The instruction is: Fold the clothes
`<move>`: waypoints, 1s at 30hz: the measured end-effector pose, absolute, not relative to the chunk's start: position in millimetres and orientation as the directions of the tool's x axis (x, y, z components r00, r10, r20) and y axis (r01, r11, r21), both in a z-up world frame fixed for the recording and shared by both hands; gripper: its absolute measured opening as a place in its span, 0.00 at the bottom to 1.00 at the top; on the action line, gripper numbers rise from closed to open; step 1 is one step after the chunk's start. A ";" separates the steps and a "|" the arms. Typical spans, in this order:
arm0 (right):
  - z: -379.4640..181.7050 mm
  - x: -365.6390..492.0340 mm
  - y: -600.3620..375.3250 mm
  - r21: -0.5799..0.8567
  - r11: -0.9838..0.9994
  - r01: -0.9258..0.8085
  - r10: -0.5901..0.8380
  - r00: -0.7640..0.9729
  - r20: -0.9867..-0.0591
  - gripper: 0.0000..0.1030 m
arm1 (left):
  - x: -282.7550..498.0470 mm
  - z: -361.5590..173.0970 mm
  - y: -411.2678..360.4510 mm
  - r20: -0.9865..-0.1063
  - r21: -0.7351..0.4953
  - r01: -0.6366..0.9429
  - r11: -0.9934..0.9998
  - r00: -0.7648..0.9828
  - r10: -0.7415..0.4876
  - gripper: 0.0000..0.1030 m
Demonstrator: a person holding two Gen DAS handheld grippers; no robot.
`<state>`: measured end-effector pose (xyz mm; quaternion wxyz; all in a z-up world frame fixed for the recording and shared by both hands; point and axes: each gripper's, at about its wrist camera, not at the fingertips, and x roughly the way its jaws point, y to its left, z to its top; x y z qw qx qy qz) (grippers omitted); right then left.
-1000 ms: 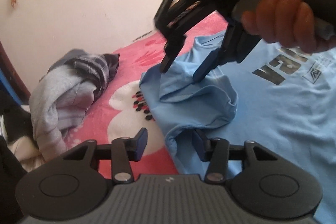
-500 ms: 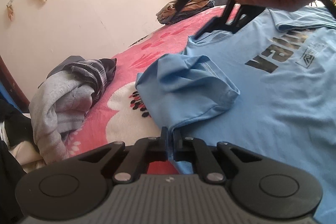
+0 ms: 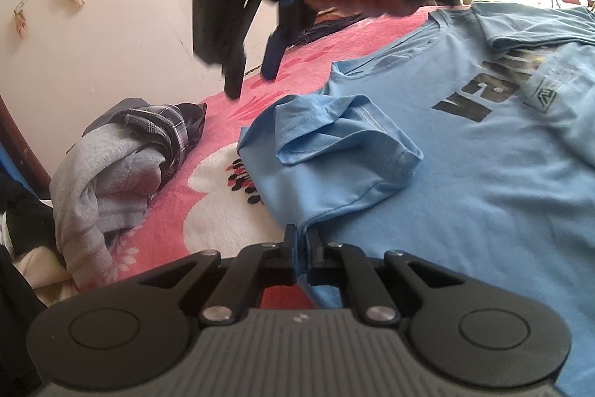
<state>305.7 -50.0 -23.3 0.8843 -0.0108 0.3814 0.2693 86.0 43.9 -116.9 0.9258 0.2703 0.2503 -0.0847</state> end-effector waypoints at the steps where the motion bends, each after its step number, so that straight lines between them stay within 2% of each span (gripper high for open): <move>1: -25.5 308.7 -45.1 0.177 0.849 -0.498 0.466 0.548 -0.695 0.35 | 86.1 -116.9 44.4 -0.509 0.455 0.292 0.841 0.860 -0.023 0.04; 11: -57.2 322.9 3.8 0.047 0.799 -0.599 0.392 0.460 -0.797 0.35 | 85.8 -118.1 46.8 -0.506 0.444 0.292 0.847 0.862 -0.032 0.04; 12: -60.1 326.0 2.6 0.049 0.807 -0.589 0.384 0.459 -0.801 0.25 | 85.8 -118.2 47.4 -0.505 0.441 0.292 0.848 0.862 -0.034 0.04; 13: -63.0 329.2 0.9 0.052 0.815 -0.578 0.376 0.459 -0.805 0.11 | 85.9 -118.1 47.9 -0.506 0.438 0.293 0.850 0.862 -0.036 0.04; 16: -63.5 349.5 -15.6 0.189 0.857 -0.480 0.427 0.453 -0.783 0.03 | 86.3 -117.4 49.4 -0.508 0.427 0.294 0.855 0.860 -0.043 0.04; 24: -72.8 382.6 -70.5 0.427 0.888 -0.171 0.446 0.546 -0.709 0.00 | 86.7 -116.4 51.8 -0.512 0.413 0.296 0.861 0.858 -0.050 0.04; 30: -28.0 329.9 -78.7 0.382 0.847 -0.371 0.528 0.499 -0.687 0.06 | 87.2 -116.7 51.0 -0.512 0.412 0.295 0.862 0.857 -0.049 0.04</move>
